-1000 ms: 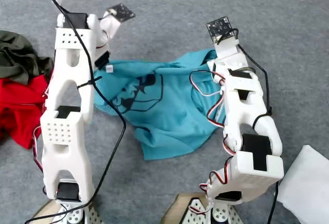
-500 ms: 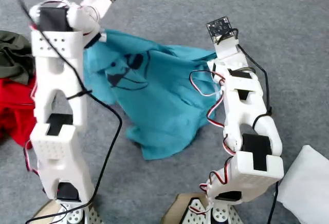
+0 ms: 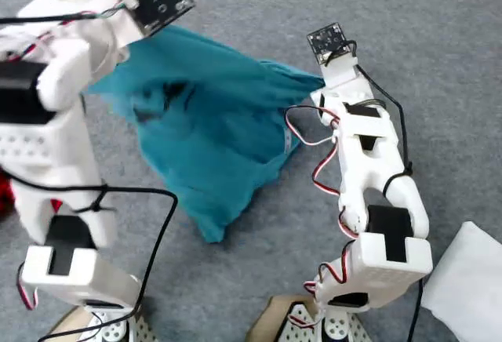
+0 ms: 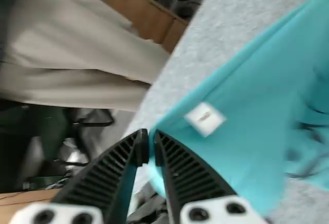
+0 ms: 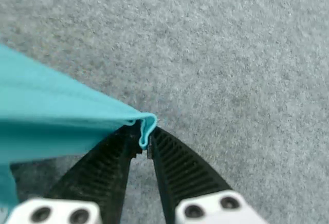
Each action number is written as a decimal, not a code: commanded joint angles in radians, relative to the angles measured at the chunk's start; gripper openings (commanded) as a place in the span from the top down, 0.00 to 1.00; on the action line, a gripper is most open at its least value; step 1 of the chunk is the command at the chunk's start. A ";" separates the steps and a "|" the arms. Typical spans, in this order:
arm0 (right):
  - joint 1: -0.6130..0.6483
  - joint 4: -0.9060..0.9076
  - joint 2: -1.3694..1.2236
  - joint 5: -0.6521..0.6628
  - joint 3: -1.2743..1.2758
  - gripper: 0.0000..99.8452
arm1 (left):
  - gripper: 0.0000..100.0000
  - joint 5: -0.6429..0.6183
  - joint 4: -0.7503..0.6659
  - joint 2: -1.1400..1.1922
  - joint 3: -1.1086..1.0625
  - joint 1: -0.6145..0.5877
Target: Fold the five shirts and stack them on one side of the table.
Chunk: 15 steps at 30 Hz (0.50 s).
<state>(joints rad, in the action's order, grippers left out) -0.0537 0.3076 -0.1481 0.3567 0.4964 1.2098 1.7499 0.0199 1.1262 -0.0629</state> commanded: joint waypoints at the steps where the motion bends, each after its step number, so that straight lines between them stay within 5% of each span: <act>1: 0.001 0.008 0.002 0.005 -0.048 1.00 | 0.98 0.046 -0.002 -0.067 0.041 -0.077; 9: -0.010 0.031 -0.031 0.005 -0.082 1.00 | 0.98 0.006 0.011 -0.053 0.014 -0.101; 15: -0.015 0.080 -0.061 0.006 -0.131 1.00 | 0.98 -0.123 -0.006 0.056 -0.282 0.014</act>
<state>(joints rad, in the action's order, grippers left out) -0.0583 0.3782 -0.2110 0.3567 0.4181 1.1377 1.7499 0.0368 0.9559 -0.1043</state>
